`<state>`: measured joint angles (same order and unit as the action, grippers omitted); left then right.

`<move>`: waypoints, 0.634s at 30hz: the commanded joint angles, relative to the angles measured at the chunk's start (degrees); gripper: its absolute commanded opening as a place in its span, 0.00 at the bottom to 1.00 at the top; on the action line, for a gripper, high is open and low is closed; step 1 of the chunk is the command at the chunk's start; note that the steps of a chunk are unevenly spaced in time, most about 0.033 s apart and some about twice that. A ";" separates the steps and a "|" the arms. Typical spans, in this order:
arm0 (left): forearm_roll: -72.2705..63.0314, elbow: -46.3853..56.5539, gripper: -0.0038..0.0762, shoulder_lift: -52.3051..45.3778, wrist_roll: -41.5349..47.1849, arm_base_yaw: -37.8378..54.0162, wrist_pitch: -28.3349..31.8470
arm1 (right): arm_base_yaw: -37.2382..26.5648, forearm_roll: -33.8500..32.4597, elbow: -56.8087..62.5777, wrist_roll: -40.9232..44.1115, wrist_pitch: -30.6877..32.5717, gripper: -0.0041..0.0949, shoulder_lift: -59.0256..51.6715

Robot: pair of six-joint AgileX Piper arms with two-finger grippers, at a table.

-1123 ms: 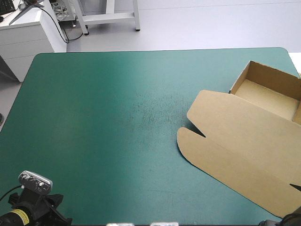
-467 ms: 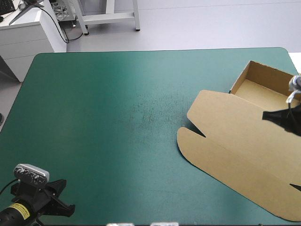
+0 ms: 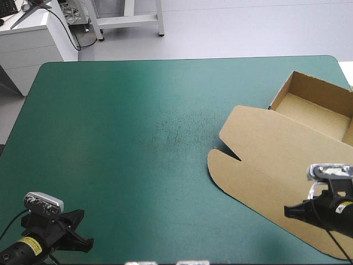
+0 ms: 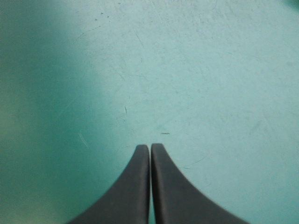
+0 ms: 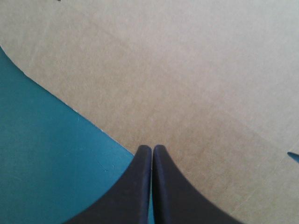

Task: Fold the box

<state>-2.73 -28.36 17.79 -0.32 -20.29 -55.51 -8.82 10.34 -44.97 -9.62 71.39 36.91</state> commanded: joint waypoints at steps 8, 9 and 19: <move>-0.93 -1.41 0.04 0.71 0.32 -0.18 3.53 | 0.12 7.23 11.92 -5.12 -7.62 0.02 -12.38; -0.93 -1.41 0.04 0.71 0.32 -0.18 3.53 | 0.12 7.80 12.62 -6.09 -7.93 0.02 -13.09; -0.93 -1.41 0.04 0.71 0.32 -0.18 3.53 | 0.12 9.49 15.38 -8.28 -9.90 0.02 -17.93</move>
<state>-2.88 -28.30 17.79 -0.32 -20.29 -55.37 -8.82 18.43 -28.16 -17.19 64.28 18.79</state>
